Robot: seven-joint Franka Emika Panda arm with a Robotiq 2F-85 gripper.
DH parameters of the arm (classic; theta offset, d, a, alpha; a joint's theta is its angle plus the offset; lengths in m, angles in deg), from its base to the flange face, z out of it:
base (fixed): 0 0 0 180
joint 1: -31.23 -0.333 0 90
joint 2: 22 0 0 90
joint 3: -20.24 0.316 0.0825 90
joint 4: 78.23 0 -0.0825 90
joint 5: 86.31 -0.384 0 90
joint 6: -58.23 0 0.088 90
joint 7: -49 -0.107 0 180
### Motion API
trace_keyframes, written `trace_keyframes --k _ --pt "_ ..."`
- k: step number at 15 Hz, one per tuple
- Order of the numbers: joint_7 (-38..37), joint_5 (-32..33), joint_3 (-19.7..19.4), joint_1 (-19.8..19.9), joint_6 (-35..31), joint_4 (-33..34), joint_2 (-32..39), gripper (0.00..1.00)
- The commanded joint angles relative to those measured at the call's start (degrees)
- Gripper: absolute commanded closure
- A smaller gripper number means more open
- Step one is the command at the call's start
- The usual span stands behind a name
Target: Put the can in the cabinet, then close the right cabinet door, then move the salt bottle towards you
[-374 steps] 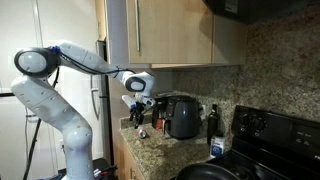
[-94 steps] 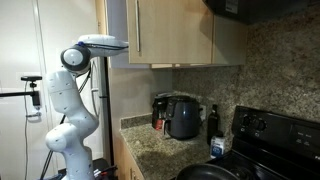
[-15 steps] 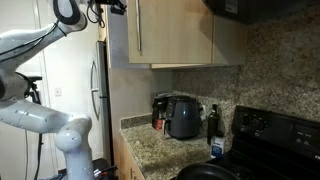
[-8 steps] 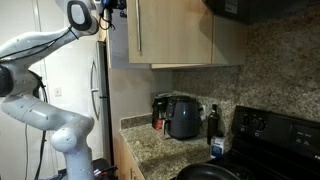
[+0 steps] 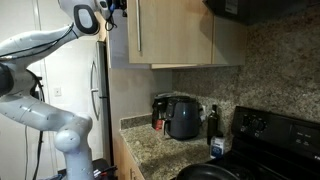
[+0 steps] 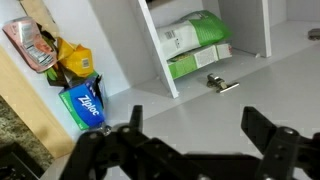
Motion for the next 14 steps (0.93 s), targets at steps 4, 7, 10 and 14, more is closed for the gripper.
trace_keyframes --k 4,7,10,14 --pt "13.6 1.3 -1.8 -8.1 -9.7 -2.0 -0.7 0.0" --pt "10.1 -2.4 0.8 -0.8 -18.3 -1.5 2.1 0.0" --pt "6.8 -6.9 2.6 5.9 -20.6 -0.4 4.7 0.0" --pt "-5.7 -7.6 7.0 22.0 -19.5 -0.6 5.2 0.0"
